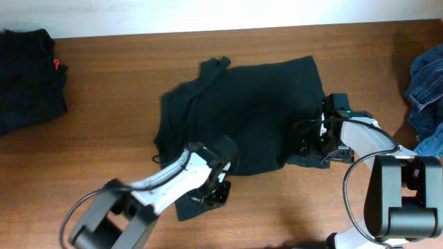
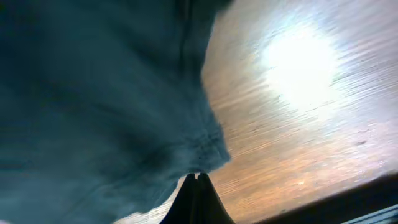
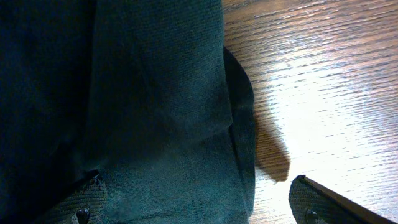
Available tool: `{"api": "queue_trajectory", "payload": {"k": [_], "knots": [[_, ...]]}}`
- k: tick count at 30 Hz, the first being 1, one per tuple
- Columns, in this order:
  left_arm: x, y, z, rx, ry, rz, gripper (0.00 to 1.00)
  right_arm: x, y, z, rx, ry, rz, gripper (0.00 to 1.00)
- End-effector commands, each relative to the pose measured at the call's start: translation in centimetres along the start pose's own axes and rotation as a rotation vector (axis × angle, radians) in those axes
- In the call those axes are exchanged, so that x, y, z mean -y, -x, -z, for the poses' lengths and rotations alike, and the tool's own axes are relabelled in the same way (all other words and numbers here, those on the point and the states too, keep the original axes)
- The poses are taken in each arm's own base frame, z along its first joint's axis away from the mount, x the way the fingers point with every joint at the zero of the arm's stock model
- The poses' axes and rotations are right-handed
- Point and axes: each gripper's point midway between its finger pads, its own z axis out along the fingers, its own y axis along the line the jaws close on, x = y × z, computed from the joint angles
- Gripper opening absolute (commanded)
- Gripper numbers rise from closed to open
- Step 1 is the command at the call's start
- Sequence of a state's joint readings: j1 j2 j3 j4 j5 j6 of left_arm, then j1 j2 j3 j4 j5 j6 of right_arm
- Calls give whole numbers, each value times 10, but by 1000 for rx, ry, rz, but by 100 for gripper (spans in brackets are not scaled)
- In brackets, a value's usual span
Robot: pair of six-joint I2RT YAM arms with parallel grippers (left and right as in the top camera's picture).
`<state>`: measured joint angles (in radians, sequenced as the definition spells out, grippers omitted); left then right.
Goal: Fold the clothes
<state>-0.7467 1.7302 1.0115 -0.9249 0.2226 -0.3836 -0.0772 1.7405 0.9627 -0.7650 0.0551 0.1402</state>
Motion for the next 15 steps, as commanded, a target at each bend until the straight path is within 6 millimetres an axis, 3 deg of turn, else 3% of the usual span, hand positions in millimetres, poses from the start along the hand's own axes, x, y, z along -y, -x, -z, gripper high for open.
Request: {"api": "queue_trajectory", "payload": {"k": [1, 4, 8, 15], "knots": [[1, 26, 41, 182, 44, -48, 0, 18, -13, -9, -44, -111, 9, 99], [2, 28, 51, 222, 46, -52, 0, 42, -10, -5, -17, -247, -69, 99], [-11, 34, 57, 267, 122, -45, 1, 52, -8, -3, -4, -305, -75, 99], [-62, 65, 81, 458, 369, 132, 9, 59, -11, -3, -15, -298, -122, 99]]}}
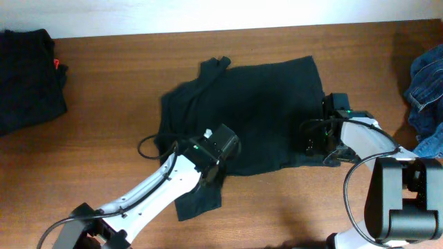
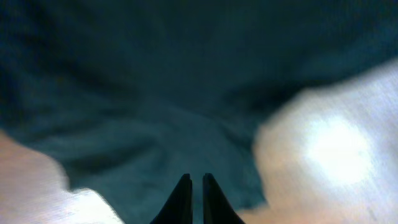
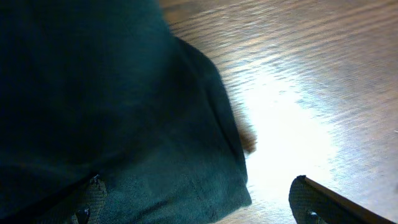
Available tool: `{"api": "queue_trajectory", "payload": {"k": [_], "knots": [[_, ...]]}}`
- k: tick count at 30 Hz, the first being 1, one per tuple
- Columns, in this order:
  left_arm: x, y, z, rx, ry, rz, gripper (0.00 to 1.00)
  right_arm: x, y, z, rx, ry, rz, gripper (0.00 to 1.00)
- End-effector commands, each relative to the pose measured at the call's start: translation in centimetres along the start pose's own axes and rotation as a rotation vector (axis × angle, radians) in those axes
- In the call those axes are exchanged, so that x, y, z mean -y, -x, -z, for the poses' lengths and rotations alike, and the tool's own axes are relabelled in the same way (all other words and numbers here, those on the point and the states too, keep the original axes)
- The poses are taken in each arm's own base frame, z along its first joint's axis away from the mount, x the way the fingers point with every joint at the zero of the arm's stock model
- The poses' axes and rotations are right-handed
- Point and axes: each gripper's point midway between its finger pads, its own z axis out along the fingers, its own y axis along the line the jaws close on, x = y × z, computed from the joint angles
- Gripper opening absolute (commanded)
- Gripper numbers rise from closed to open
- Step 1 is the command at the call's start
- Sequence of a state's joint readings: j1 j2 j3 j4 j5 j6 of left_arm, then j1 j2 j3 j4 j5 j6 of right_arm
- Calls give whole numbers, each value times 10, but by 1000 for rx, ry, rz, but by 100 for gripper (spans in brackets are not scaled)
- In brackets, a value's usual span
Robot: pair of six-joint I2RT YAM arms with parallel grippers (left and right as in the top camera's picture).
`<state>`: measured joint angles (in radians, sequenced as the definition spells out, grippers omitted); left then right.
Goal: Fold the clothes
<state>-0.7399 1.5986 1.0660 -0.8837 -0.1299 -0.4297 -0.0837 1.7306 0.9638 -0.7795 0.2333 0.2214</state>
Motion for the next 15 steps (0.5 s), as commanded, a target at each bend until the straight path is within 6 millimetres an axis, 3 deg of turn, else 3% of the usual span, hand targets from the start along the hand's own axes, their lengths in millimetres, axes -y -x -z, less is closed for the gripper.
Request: {"api": "queue_trajectory", "payload": {"k": [1, 7, 15], "knots": [[-33, 24, 6, 116, 151, 89, 9, 26, -12, -13, -43, -125, -28, 99], [-52, 23, -6, 79, 170, 144, 9, 26, -10, -13, -36, -124, -37, 99], [-77, 9, -45, -32, 200, 215, 9, 30, -10, -15, -38, -120, -77, 99]]}}
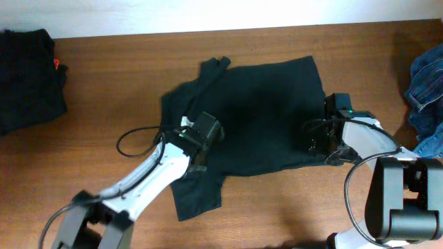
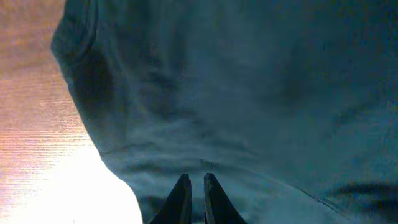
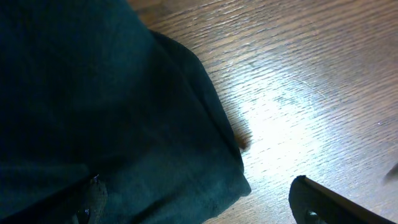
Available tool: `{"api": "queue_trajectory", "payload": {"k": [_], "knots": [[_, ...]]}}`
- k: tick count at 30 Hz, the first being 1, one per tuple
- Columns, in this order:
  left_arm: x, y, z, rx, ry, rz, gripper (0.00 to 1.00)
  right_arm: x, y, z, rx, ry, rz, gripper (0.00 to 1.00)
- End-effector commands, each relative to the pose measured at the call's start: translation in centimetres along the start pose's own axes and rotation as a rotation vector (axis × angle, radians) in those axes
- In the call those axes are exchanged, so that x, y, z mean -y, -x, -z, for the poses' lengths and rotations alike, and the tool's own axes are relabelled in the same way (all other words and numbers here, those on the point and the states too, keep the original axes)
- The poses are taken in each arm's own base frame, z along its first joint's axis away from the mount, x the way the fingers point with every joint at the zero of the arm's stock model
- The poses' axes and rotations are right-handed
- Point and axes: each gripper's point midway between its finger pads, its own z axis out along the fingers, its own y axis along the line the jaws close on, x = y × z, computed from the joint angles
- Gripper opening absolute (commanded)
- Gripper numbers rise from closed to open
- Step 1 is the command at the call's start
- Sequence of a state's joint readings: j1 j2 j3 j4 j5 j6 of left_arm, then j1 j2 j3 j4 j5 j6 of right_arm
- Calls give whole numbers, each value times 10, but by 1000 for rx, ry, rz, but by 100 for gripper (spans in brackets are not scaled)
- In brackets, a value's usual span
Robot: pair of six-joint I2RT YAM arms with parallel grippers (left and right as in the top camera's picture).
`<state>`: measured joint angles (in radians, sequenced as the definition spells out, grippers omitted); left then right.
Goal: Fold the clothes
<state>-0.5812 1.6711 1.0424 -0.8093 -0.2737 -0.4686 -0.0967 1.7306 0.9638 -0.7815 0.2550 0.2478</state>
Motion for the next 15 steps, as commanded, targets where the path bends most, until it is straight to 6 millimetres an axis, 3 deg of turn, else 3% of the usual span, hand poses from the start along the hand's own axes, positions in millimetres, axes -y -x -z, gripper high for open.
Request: {"api": "queue_trajectory", "payload": {"k": [1, 5, 11, 15], "knots": [[-9, -11, -22, -66, 36, 23, 8, 22, -10, -15, -39, -92, -41, 99], [-9, -13, -36, -93, 51, 23, 8, 11, -11, -14, -56, -21, -40, 99], [-7, -9, -36, -74, 42, 25, 6, 10, 1, 3, -54, -9, -46, 99], [-7, -9, -36, -74, 42, 26, 8, -7, 9, 17, -60, 101, -31, 99]]}}
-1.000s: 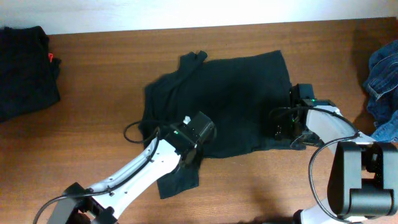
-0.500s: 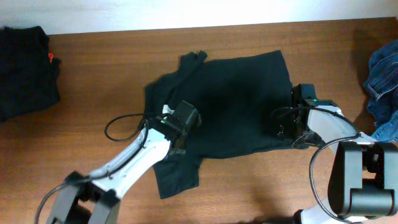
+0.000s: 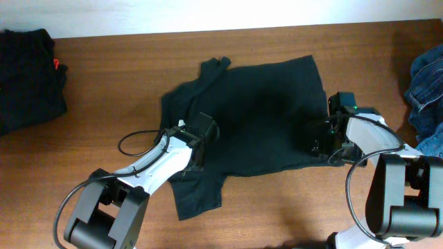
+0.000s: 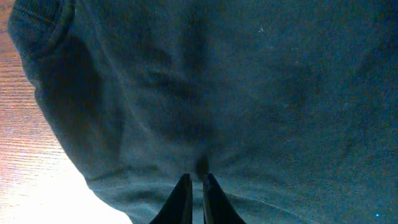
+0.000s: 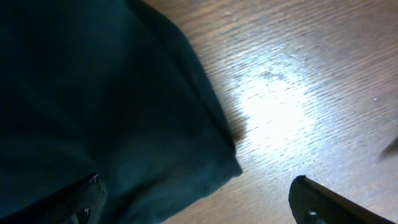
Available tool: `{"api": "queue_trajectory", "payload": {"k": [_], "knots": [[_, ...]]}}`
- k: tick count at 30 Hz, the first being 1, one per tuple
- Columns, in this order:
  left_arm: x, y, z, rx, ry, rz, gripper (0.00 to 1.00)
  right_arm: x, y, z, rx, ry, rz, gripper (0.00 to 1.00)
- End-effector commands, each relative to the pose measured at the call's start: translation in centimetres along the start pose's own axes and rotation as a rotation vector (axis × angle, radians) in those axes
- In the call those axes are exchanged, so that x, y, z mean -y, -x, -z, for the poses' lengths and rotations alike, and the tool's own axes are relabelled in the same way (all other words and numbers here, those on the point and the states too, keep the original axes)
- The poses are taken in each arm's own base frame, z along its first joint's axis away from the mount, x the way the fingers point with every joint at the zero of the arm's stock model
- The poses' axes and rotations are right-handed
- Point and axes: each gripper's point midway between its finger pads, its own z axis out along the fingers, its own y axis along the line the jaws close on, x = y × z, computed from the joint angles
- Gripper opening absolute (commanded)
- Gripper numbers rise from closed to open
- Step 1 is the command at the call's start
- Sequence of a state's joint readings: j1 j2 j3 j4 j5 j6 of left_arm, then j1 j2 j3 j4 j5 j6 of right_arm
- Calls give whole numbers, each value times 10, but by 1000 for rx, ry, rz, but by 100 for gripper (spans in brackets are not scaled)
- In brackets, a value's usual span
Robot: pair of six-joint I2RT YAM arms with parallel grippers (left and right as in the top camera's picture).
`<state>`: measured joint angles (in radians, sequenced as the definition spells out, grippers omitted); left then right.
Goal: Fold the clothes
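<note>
A dark teal shirt (image 3: 256, 111) lies spread on the wooden table (image 3: 104, 117), one sleeve (image 3: 197, 197) pointing toward the front edge. My left gripper (image 3: 197, 137) rests on the shirt's left side, and its fingers (image 4: 182, 198) are shut with the tips against the cloth (image 4: 249, 93). At the shirt's right lower corner (image 5: 205, 162), my right gripper (image 5: 199, 202) stands open. That corner lies between its wide-apart fingers (image 5: 311, 202). In the overhead view the right gripper (image 3: 324, 144) is at the shirt's right edge.
A black garment (image 3: 28, 76) lies in a heap at the back left. Blue denim (image 3: 426, 97) is piled at the right edge. A cable loop (image 3: 135, 144) trails from the left arm beside the shirt.
My left gripper has come slightly lower onto the cloth at nearly the same spot. The right gripper has shifted a little to the right at the corner. It is still open.
My left gripper was shut at the front sleeve's edge. It then stood over the shirt's lower hem. After that it was on the left side of the body, where it still is, and the sleeve still lies on the table. The right gripper stayed open at the right corner.
</note>
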<state>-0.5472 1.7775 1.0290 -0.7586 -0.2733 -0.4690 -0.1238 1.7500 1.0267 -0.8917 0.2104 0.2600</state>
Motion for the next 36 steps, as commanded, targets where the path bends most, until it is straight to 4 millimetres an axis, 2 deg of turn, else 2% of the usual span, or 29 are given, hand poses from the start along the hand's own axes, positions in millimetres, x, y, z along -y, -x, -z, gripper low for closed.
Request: {"api": "queue_trajectory", "payload": {"k": [1, 5, 9, 14, 18, 20, 21, 22, 24, 27, 29, 33, 36], "knots": [[-2, -2, -2, -7, 4, 12, 10, -16, 17, 15, 24, 104, 13, 99], [-1, 0, -2, 0, 0, 14, 15, -18, 31, 32, 55, 123, 21, 99], [0, 2, -2, 8, -4, 17, 31, -20, 46, 46, 93, 142, 15, 99], [-2, 15, -2, 38, -22, 51, 38, -46, 62, 72, 146, 299, 95, 99], [-1, 43, 6, 93, -85, 21, 39, -69, 74, 99, 192, 447, 145, 100], [-2, 66, 16, 149, -115, -14, 41, -78, 77, 105, 208, 502, 149, 93], [-4, 80, 23, 182, -124, -26, 41, -81, 78, 106, 212, 519, 147, 86], [-8, 95, 33, 213, -128, -24, 41, -84, 78, 106, 214, 529, 153, 73], [-14, 119, 52, 263, -153, -12, 41, -90, 76, 104, 216, 536, 166, 58], [-13, 158, 89, 361, -267, -37, 41, -104, 70, 102, 216, 540, 199, 17], [-15, 179, 110, 417, -325, -30, 41, -114, 66, 103, 209, 545, 206, 5], [-20, 208, 133, 506, -353, -53, 41, -134, 60, 108, 212, 554, 215, 8], [-11, 225, 133, 557, -361, -144, 42, -134, 62, 100, 217, 461, 154, 13]]}}
